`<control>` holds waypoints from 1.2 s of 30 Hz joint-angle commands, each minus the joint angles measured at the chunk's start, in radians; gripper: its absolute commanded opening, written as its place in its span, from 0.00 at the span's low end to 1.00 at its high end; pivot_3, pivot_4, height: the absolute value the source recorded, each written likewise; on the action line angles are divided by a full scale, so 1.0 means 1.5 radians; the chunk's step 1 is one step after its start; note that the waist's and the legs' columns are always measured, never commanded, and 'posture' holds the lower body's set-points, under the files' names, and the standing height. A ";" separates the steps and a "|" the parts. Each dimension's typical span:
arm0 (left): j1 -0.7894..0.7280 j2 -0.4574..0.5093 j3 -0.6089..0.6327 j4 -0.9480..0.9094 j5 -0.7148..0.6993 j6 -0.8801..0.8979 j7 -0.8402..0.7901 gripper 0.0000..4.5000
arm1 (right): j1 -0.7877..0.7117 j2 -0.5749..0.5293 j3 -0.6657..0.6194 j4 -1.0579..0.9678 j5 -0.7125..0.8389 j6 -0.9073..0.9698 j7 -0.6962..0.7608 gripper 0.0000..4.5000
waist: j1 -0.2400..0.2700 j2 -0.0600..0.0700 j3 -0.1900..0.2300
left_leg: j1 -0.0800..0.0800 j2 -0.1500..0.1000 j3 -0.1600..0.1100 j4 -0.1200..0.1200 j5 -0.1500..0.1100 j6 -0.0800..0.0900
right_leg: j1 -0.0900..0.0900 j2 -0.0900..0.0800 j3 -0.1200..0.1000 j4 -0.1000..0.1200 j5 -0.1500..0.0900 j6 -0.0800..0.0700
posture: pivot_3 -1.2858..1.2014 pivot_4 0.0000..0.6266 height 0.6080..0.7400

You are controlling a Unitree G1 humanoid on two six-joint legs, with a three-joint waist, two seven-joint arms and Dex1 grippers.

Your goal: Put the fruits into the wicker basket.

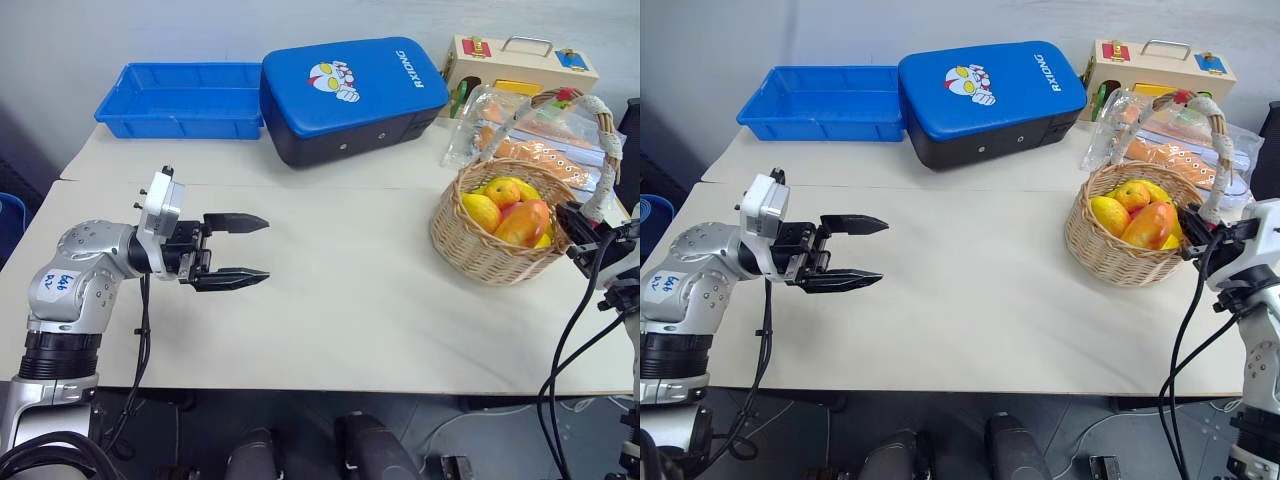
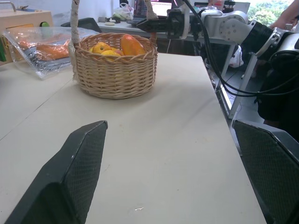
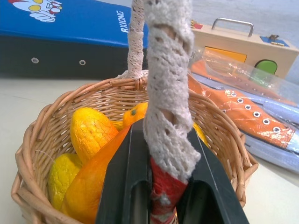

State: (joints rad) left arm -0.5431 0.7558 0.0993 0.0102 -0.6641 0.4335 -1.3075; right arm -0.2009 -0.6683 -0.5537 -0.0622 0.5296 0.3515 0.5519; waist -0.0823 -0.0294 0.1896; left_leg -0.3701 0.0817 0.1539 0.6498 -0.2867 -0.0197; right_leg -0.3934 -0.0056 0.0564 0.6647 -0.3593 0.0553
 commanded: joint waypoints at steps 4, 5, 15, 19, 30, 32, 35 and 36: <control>0.008 0.013 0.024 0.003 0.007 -0.013 -0.005 1.00 | 0.014 -0.038 -0.010 -0.021 0.031 0.019 0.064 0.60 | 0.001 0.000 0.000 | 0.000 0.000 0.000 0.000 0.000 0.000 | 0.000 0.000 0.000 0.000 0.000 0.000 | 0.52 0.24 1.00; 0.011 0.019 0.030 0.004 0.001 -0.001 -0.003 1.00 | 0.026 -0.057 -0.018 -0.025 0.030 0.019 0.087 0.66 | 0.001 0.000 0.000 | 0.000 0.000 0.000 -0.001 0.000 0.000 | 0.000 0.000 0.000 0.000 0.000 0.000 | 0.52 0.24 1.00; 0.124 0.084 0.078 0.027 0.024 -0.023 -0.038 1.00 | 0.163 -0.136 -0.120 0.019 0.071 -0.142 0.392 0.99 | -0.002 0.000 0.000 | 0.000 0.000 0.000 -0.001 -0.001 0.000 | 0.000 0.000 0.000 -0.002 0.000 0.001 | 0.52 0.24 1.00; 0.238 0.092 0.109 0.006 0.062 -0.100 -0.036 1.00 | 0.240 -0.156 -0.074 0.025 0.018 -0.235 0.525 0.99 | -0.001 0.000 0.000 | 0.001 0.000 0.000 -0.001 -0.001 0.001 | 0.001 0.000 0.000 -0.002 0.000 0.001 | 0.52 0.24 1.00; 0.365 0.031 0.201 -0.092 0.095 -0.198 0.095 1.00 | 0.126 0.001 0.194 -0.050 -0.009 -0.287 0.510 0.99 | -0.001 -0.002 -0.001 | 0.001 0.000 -0.002 -0.001 -0.002 0.001 | 0.001 -0.001 -0.001 -0.001 0.001 0.001 | 0.52 0.24 1.00; 0.373 0.024 0.201 -0.109 0.105 -0.211 0.114 1.00 | 0.081 0.027 0.230 -0.011 -0.029 -0.305 0.506 0.99 | -0.001 -0.002 -0.001 | 0.001 0.000 -0.002 -0.001 -0.002 0.001 | 0.001 -0.001 -0.001 -0.001 0.001 0.001 | 0.52 0.24 1.00; 0.389 0.024 0.202 -0.120 0.099 -0.211 0.114 1.00 | 0.025 0.035 0.266 0.058 -0.052 -0.343 0.533 0.99 | 0.003 -0.001 -0.001 | 0.000 0.000 -0.002 -0.001 -0.002 0.002 | 0.001 -0.001 -0.001 -0.002 0.001 0.000 | 0.52 0.24 1.00; 0.392 0.024 0.201 -0.121 0.094 -0.207 0.112 1.00 | 0.013 0.033 0.273 0.076 -0.055 -0.354 0.541 0.99 | 0.003 -0.001 -0.001 | 0.000 0.000 -0.001 -0.001 -0.002 0.002 | 0.001 -0.001 -0.001 -0.002 0.001 0.000 | 0.52 0.24 1.00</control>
